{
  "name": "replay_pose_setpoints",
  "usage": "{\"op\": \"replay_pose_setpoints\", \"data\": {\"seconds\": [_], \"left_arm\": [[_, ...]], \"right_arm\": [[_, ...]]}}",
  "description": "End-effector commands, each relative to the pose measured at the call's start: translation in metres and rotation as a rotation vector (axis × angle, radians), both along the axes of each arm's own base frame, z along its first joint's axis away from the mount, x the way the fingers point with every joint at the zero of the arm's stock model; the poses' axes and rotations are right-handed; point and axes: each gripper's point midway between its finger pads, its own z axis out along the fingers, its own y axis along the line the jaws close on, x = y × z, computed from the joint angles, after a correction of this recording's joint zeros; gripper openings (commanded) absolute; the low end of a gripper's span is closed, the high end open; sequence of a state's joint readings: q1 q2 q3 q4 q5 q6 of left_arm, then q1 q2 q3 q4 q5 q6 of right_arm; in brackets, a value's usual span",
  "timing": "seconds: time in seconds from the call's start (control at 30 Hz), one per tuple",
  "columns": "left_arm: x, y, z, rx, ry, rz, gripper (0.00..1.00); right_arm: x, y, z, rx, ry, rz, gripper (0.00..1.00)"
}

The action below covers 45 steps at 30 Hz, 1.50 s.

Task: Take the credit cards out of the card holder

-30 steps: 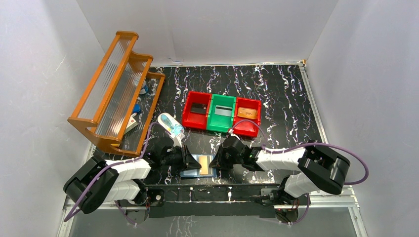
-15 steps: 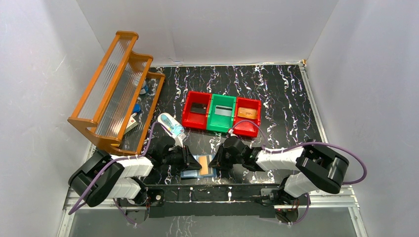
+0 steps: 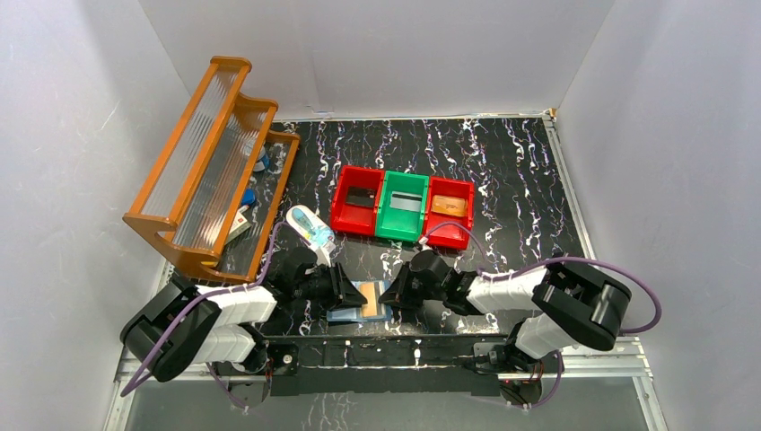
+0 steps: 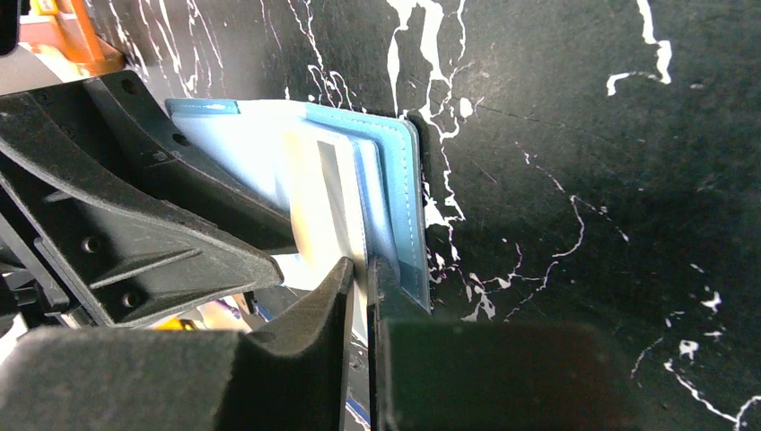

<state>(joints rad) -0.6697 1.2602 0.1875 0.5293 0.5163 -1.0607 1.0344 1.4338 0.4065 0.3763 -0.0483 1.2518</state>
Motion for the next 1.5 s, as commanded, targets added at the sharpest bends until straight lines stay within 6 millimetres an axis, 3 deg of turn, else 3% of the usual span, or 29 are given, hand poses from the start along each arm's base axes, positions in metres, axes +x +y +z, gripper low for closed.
{"op": "replay_pose_setpoints", "data": {"seconds": [0.0,0.17,0.3,0.4,0.57,0.7,0.87,0.97,1.47], "left_arm": [[0.018,-0.01,0.024,-0.073,-0.085,0.052,0.29],[0.017,-0.004,0.018,-0.057,-0.079,0.092,0.34],[0.019,0.008,0.003,0.054,-0.082,0.104,0.35],[0.018,0.019,-0.008,0.15,-0.074,0.106,0.36],[0.016,0.022,-0.011,0.17,-0.078,0.096,0.35],[0.015,0.022,-0.013,0.173,-0.068,0.091,0.35],[0.014,0.02,-0.01,0.154,-0.071,0.084,0.34],[0.014,0.018,-0.007,0.143,-0.076,0.077,0.34],[0.014,0.018,-0.002,0.144,-0.085,0.068,0.34]], "right_arm": [[-0.022,-0.004,-0.021,-0.012,0.082,0.023,0.09],[-0.031,-0.013,-0.032,0.017,0.141,-0.012,0.14],[-0.028,-0.016,-0.035,-0.023,0.125,-0.013,0.22],[-0.024,-0.017,-0.031,-0.053,0.099,-0.01,0.27],[-0.013,-0.016,-0.017,-0.105,0.039,-0.004,0.34],[-0.01,-0.017,-0.009,-0.114,0.006,0.009,0.33],[-0.008,-0.013,0.0,-0.091,-0.03,0.028,0.17],[-0.01,-0.005,0.003,-0.066,-0.026,0.058,0.14],[0.003,0.012,0.041,0.014,-0.099,0.051,0.29]]}}
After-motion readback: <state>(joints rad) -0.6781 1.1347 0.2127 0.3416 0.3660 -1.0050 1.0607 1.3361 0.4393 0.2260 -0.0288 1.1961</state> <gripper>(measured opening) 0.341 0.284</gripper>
